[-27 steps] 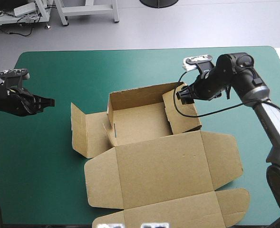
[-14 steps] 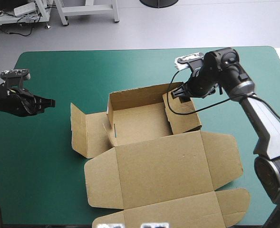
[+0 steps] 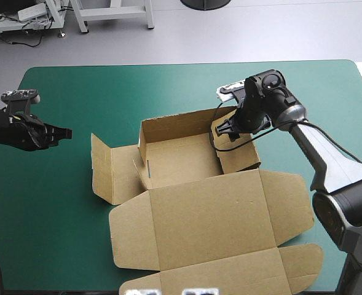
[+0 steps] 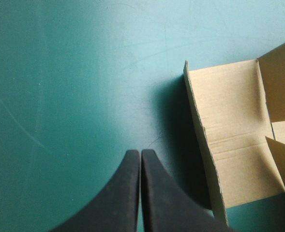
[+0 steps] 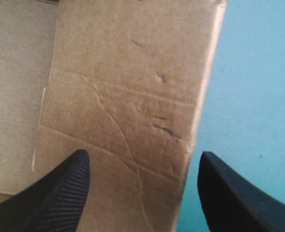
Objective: Fold the box
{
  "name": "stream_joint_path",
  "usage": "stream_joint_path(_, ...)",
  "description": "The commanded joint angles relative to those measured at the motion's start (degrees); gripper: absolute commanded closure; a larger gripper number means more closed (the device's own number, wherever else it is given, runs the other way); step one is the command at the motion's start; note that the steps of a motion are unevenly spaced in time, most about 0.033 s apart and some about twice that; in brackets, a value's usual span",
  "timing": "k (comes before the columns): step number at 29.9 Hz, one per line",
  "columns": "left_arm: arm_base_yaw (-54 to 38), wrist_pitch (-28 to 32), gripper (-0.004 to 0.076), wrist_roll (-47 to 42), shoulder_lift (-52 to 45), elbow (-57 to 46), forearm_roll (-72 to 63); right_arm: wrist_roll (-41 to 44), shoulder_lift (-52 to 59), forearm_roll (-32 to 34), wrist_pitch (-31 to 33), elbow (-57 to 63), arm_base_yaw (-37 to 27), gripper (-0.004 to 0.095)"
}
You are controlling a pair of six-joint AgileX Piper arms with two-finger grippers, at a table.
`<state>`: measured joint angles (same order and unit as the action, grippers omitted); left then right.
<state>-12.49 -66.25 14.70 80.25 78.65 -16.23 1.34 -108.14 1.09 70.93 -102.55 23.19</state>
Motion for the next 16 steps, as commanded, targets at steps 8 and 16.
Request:
stream_joint_path(8, 0.04, 1.46, 0.0729, 0.00, -1.61, 1.52, -1.65, 0.92, -1.17, -0.17, 0.65, -1.13, -0.10, 0.0318)
stream_joint_path(16, 0.04, 1.46, 0.0729, 0.03, -1.61, 1.52, -1.65, 0.92, -2.08, 0.53, 0.65, -1.02, -0.10, 0.0347)
